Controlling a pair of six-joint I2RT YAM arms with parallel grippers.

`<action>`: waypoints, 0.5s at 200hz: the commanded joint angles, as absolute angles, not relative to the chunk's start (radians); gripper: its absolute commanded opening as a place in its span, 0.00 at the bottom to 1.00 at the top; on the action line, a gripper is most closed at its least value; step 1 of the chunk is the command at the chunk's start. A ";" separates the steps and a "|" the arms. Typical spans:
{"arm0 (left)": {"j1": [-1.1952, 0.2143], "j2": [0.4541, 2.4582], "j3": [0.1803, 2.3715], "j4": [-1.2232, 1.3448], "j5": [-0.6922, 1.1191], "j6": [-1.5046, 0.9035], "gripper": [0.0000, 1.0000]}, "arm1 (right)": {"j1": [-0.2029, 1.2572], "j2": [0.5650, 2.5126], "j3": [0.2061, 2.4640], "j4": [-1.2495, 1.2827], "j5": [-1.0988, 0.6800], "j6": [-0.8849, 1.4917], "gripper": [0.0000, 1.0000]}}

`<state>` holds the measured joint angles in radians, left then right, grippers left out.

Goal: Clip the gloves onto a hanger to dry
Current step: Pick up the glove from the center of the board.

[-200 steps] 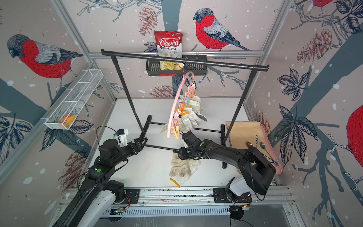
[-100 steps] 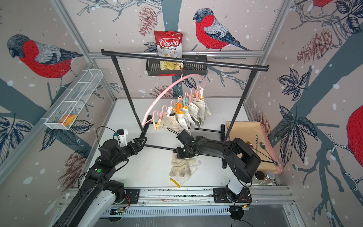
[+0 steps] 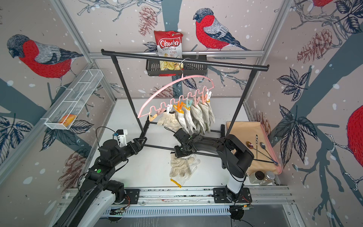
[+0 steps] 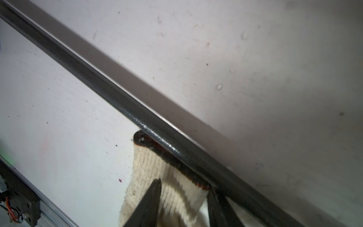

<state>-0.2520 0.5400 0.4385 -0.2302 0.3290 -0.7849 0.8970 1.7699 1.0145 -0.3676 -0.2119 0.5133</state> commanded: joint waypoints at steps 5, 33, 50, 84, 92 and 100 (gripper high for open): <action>-0.253 0.540 0.451 -0.198 0.313 -0.783 0.84 | 0.898 1.801 1.024 -0.392 -0.189 0.491 0.39; -0.254 0.531 0.453 -0.208 0.304 -0.782 0.84 | 0.905 1.816 1.043 -0.403 -0.189 0.482 0.24; -0.253 0.522 0.453 -0.214 0.295 -0.781 0.84 | 0.916 1.808 1.053 -0.412 -0.174 0.476 0.18; -0.255 0.516 0.453 -0.216 0.288 -0.780 0.84 | 0.944 1.741 1.073 -0.414 -0.141 0.461 0.08; -0.254 0.516 0.455 -0.216 0.288 -0.779 0.84 | 0.950 1.716 1.074 -0.409 -0.140 0.459 0.05; -0.253 0.515 0.456 -0.214 0.287 -0.776 0.84 | 0.954 1.690 1.074 -0.404 -0.141 0.459 0.03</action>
<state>-0.2523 0.5167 0.4427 -0.2401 0.2909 -0.7849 0.9424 1.7473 1.0630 -0.4000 -0.1654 0.4828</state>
